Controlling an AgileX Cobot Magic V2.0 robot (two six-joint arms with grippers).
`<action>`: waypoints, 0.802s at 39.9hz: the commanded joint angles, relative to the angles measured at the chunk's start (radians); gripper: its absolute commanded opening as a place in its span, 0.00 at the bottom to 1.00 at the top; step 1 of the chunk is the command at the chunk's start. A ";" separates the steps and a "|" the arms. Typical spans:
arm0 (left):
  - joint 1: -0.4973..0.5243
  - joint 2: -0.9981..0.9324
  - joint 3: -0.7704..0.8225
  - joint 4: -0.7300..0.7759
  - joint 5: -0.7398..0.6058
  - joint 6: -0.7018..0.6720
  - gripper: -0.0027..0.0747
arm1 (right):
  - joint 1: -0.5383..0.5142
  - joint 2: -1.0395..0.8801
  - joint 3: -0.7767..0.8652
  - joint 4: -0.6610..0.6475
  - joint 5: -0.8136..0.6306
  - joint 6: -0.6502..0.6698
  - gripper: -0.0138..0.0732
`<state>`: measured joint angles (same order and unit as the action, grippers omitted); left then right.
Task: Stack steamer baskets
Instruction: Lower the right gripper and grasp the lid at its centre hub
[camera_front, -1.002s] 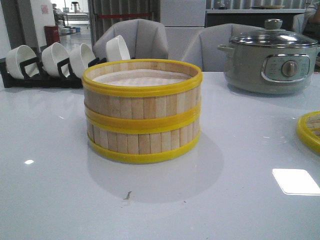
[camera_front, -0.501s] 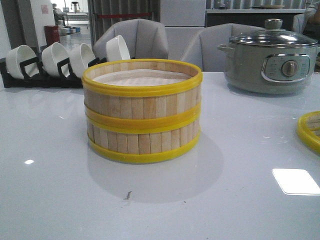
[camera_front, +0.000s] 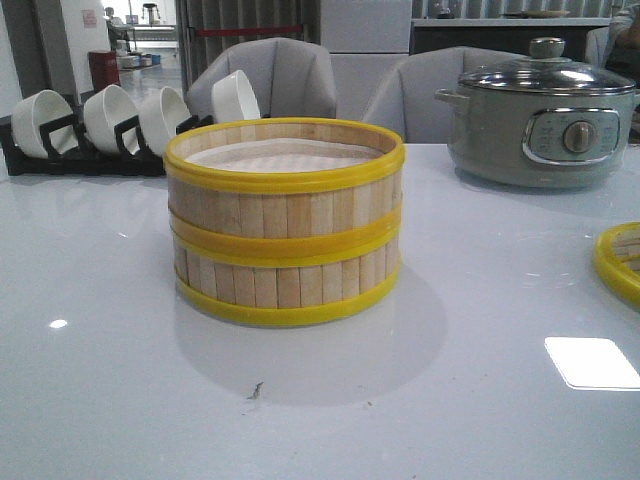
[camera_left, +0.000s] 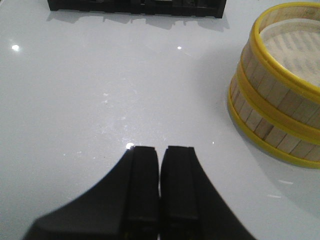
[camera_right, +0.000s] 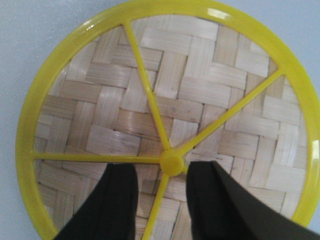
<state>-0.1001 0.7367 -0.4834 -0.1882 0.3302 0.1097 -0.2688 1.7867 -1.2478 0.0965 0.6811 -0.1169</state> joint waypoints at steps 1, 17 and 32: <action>-0.009 -0.002 -0.030 -0.006 -0.077 0.003 0.14 | -0.005 -0.043 -0.033 -0.005 -0.041 -0.012 0.57; -0.009 -0.002 -0.030 -0.006 -0.077 0.003 0.14 | -0.013 -0.001 -0.034 -0.013 -0.086 -0.007 0.57; -0.009 -0.002 -0.030 -0.006 -0.077 0.003 0.14 | -0.013 0.027 -0.034 -0.013 -0.110 -0.003 0.57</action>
<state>-0.1001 0.7367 -0.4834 -0.1882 0.3302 0.1097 -0.2748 1.8593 -1.2505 0.0903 0.6165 -0.1169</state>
